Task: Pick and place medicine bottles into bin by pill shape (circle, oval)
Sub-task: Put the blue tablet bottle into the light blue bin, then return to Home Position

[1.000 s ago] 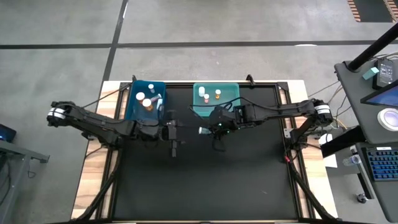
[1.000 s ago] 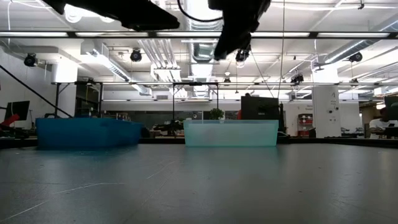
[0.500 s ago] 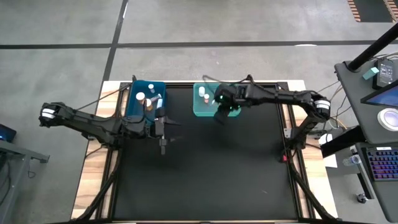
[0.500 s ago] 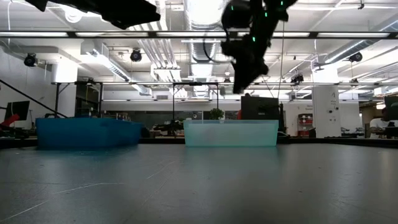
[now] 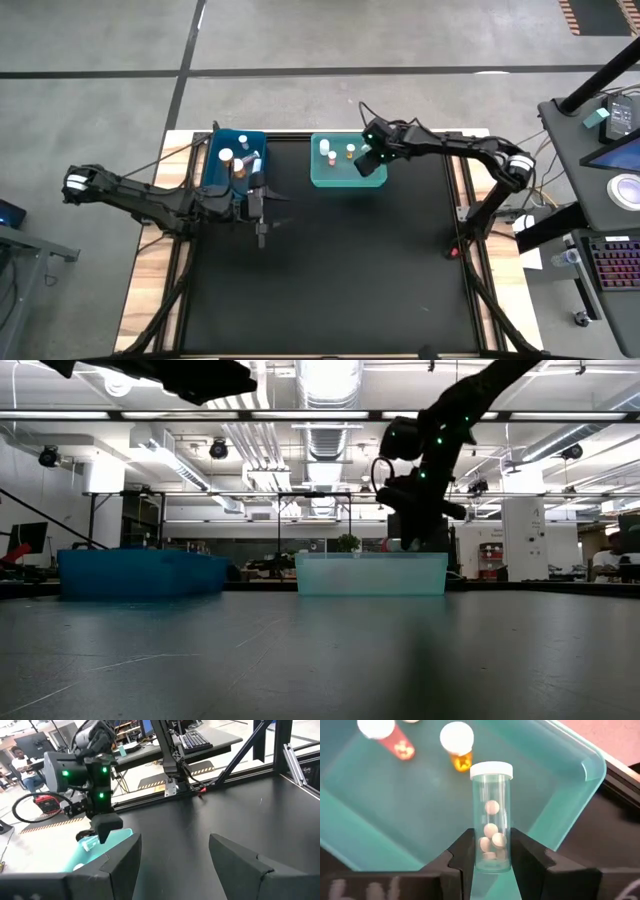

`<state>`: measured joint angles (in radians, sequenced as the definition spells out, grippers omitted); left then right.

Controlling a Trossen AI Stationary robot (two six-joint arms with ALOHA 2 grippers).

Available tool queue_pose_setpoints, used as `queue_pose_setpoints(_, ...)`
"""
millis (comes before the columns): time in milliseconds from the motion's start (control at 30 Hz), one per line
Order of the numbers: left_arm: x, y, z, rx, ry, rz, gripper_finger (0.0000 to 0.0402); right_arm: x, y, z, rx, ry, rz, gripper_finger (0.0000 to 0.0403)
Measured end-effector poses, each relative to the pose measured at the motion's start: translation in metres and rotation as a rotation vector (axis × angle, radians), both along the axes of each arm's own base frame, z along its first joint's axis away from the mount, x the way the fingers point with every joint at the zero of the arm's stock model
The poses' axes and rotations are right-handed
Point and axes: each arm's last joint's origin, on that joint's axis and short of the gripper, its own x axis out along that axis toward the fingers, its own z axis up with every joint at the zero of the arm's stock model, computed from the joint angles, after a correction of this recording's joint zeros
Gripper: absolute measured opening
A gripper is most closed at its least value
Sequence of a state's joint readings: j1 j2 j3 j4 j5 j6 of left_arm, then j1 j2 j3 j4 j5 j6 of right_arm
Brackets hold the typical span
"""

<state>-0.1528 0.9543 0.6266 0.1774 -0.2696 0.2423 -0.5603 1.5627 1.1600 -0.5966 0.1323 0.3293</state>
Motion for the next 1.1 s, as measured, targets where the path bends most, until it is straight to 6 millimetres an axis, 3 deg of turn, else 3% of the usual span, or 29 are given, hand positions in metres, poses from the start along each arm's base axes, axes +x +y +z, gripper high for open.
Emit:
queue_pose_setpoints(367,0.003,0.0,0.001,0.001,-0.023,0.0,0.0217,-0.005,-0.02,-0.011,-0.043,-0.143,-0.131,0.0102)
queue_pose_setpoints(767,0.005,-0.001,-0.001,0.007,-0.012,0.0,0.0217,0.0,-0.027,-0.039,0.001,-0.089,-0.162,0.0105)
queue_pose_setpoints(1100,0.005,-0.001,-0.001,0.008,-0.014,0.0,0.0217,0.005,-0.03,-0.038,-0.001,-0.095,-0.167,0.0178)
